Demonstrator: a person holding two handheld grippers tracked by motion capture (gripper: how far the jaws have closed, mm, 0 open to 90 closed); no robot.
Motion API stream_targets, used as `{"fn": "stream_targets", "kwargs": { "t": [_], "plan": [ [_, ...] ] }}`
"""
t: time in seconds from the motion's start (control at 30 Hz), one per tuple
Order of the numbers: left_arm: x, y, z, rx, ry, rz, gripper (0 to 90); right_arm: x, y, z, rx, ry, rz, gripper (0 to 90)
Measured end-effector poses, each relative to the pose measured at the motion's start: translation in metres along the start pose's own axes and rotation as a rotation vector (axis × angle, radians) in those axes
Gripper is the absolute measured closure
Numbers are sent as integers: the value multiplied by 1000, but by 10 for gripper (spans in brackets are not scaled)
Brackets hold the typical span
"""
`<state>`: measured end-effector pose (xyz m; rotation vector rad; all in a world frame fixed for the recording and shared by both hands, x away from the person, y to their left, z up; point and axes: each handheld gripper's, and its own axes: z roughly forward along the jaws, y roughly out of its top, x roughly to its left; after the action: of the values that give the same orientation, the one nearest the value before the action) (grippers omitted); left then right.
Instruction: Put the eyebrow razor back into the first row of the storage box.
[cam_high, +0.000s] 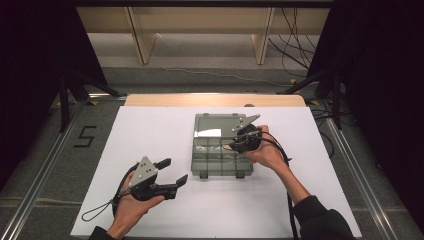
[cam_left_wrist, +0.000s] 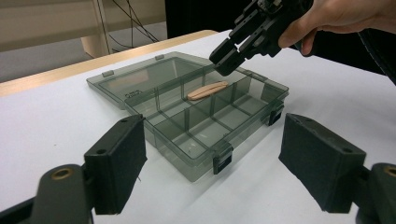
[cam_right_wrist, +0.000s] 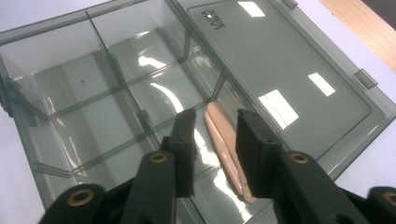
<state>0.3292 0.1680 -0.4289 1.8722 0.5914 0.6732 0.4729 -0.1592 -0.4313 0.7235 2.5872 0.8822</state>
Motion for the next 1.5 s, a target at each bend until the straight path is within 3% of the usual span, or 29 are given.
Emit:
{"fn": "stream_targets", "kwargs": {
  "t": [0.13, 0.17, 0.23, 0.4, 0.57, 0.73, 0.87, 1.1, 1.17, 1.27, 1.4, 1.5],
  "plan": [
    [0, 0, 2, 0, -5, 4, 219, -1, 0, -3, -13, 3, 43, 588],
    [-1, -1, 2, 7, -2, 0, 219, -3, 0, -4, -29, -4, 35, 568],
    [-2, -1, 3, 12, -3, 2, 219, -3, -1, -7, -28, -1, 74, 524],
    [-3, 0, 4, 17, -6, 3, 221, -8, -3, -14, -80, -8, 90, 447],
    [-1, 0, 6, 22, -2, 2, 222, -10, -4, -20, -104, -2, 137, 376],
    [2, 1, 9, 23, -5, 2, 223, -14, -5, -24, -132, -7, 163, 354],
    [5, 1, 13, 24, 1, 2, 224, -18, -8, -28, -118, 0, 189, 342],
    [8, 3, 21, 17, -3, 6, 225, -25, -13, -27, -150, -13, 232, 326],
    [8, 4, 24, 33, -4, 6, 225, -28, -14, -29, -133, 5, 240, 325],
    [9, 4, 30, 36, 1, 7, 225, -30, -16, -28, -161, -11, 245, 323],
    [11, 5, 36, 50, 3, 8, 225, -34, -19, -31, -141, -5, 269, 315],
    [14, 6, 40, 64, 23, 13, 226, -38, -21, -30, -182, -19, 291, 310]
  ]
}}
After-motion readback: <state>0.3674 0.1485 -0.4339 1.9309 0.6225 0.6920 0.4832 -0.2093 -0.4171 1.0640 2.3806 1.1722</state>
